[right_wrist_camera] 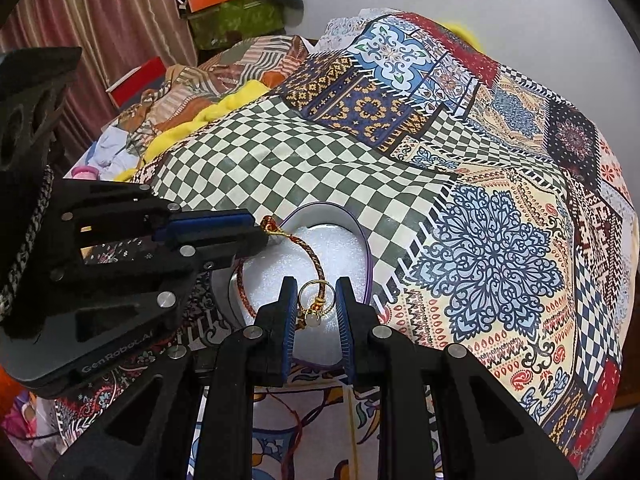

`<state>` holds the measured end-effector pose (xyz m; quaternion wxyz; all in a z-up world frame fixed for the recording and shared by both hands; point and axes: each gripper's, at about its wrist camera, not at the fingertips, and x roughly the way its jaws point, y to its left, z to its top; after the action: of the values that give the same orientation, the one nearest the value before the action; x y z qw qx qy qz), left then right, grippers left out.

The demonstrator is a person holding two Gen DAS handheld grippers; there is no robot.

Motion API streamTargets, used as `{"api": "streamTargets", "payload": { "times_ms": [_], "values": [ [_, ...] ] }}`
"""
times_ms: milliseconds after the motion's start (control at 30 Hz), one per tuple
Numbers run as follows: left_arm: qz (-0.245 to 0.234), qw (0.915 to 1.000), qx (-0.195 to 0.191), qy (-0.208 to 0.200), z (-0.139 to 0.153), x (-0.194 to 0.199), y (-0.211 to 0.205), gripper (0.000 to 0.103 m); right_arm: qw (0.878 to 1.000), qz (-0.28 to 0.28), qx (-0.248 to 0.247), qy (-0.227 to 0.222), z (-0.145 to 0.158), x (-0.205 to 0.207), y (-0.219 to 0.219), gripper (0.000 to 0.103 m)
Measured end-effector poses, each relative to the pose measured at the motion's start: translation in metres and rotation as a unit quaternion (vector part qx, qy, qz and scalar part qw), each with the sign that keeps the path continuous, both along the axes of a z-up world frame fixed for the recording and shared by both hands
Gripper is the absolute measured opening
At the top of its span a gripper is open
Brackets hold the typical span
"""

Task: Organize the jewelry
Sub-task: 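Carry the bracelet and the ring over the purple heart tin with both grippers, then open both grippers to drop the bracelet and ring into the tin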

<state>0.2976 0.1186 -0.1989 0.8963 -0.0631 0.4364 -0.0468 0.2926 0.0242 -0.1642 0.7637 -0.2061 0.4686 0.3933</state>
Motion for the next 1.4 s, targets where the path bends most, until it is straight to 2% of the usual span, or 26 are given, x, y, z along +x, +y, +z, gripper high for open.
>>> {"api": "streamTargets", "payload": {
  "times_ms": [400,567,667,1033,1167,1300,1400],
  "values": [
    [0.014,0.9997,0.009,-0.015,0.021,-0.024,0.010,0.010,1.000,0.008,-0.013,-0.009,-0.004,-0.003,0.009,0.018],
    [0.024,0.9995,0.016,-0.016,0.024,-0.034,0.015,0.016,1.000,-0.002,-0.018,-0.021,0.001,-0.005,0.006,0.032],
    [0.028,0.9993,0.016,-0.016,0.027,-0.039,0.016,0.017,0.999,-0.008,-0.015,-0.029,0.008,-0.008,0.001,0.032],
    [0.019,0.9992,0.020,-0.029,0.053,-0.061,-0.005,0.018,0.997,-0.042,0.011,-0.056,0.051,-0.027,-0.036,0.032],
    [0.008,0.9990,0.018,-0.039,0.065,-0.071,-0.019,0.028,0.995,-0.062,0.030,-0.065,0.070,-0.036,-0.058,0.032],
    [-0.010,0.9988,0.020,-0.043,0.071,-0.081,-0.037,0.029,0.993,-0.081,0.038,-0.078,0.080,-0.045,-0.078,0.033],
    [-0.025,0.9987,0.019,-0.040,0.071,-0.087,-0.052,0.035,0.991,-0.095,0.041,-0.081,0.081,-0.052,-0.095,0.036]
  ]
}}
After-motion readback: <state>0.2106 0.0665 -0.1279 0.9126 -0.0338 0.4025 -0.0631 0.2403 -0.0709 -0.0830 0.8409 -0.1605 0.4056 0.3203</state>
